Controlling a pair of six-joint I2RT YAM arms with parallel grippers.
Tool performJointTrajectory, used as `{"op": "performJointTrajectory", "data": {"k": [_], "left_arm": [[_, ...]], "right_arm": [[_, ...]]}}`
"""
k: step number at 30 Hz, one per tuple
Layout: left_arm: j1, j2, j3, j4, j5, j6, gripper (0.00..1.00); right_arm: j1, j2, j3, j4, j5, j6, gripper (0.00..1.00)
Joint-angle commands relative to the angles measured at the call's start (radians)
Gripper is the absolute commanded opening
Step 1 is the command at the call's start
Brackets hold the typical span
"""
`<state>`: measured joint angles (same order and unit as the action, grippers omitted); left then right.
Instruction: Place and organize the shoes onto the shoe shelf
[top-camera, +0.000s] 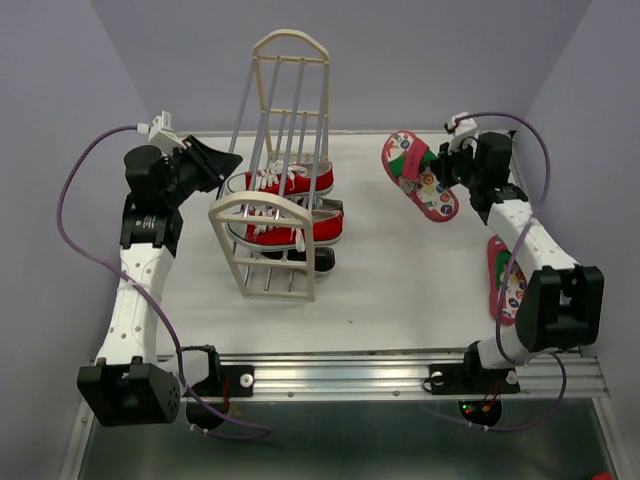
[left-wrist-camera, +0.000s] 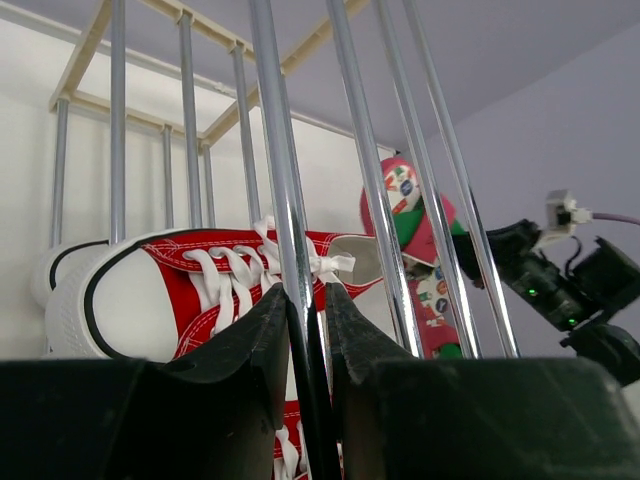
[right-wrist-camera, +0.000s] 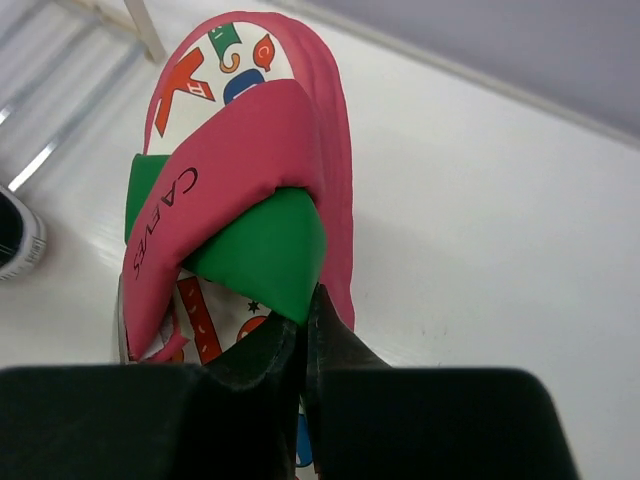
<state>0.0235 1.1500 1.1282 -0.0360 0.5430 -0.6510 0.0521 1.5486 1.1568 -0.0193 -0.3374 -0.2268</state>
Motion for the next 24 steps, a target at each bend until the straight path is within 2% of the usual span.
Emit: {"op": "performJointTrajectory", "data": {"k": [1,4,7,8,11,13,14,17,20,24], "left_arm": [[-0.005,0.071,-0.032,-0.159,-0.029,0.182,0.06],[-0.005,0.051,0.011,-0.176,-0.052,0.183,0.14],[-0.005,0.024,0.065,-0.206,-0.09,0.192,0.37],[-0.005,0.017,0.083,-0.215,-0.122,0.194,0.5],[-0.005,0.004,0.159,-0.245,-0.147,0.197,0.75],[-0.005,-0.002,0.208,-0.261,-0.153,0.195,0.81],[-0.004,-0.007,0.22,-0.265,-0.161,0.194,0.88],[-0.004,-0.029,0.251,-0.269,-0.176,0.191,0.99],[-0.002,-0.044,0.288,-0.288,-0.187,0.189,0.99],[0.015,-0.076,0.337,-0.308,-0.219,0.191,0.99]], "right_arm": [[-0.005,-0.142,0.111,0.026,-0.029,0.067,0.01],[-0.005,-0.196,0.144,-0.01,-0.048,0.112,0.01],[-0.005,-0.231,0.19,-0.013,-0.08,0.17,0.01],[-0.005,-0.237,0.207,-0.013,-0.087,0.187,0.01],[-0.005,-0.232,0.308,-0.028,-0.13,0.268,0.01],[-0.005,-0.216,0.414,-0.047,-0.176,0.335,0.01],[0.006,-0.187,0.452,-0.057,-0.216,0.351,0.01],[0.025,-0.127,0.578,-0.064,-0.331,0.448,0.01],[0.113,-0.066,0.676,-0.064,-0.419,0.526,0.01],[0.277,0.027,0.788,-0.109,-0.381,0.549,0.01]]}}
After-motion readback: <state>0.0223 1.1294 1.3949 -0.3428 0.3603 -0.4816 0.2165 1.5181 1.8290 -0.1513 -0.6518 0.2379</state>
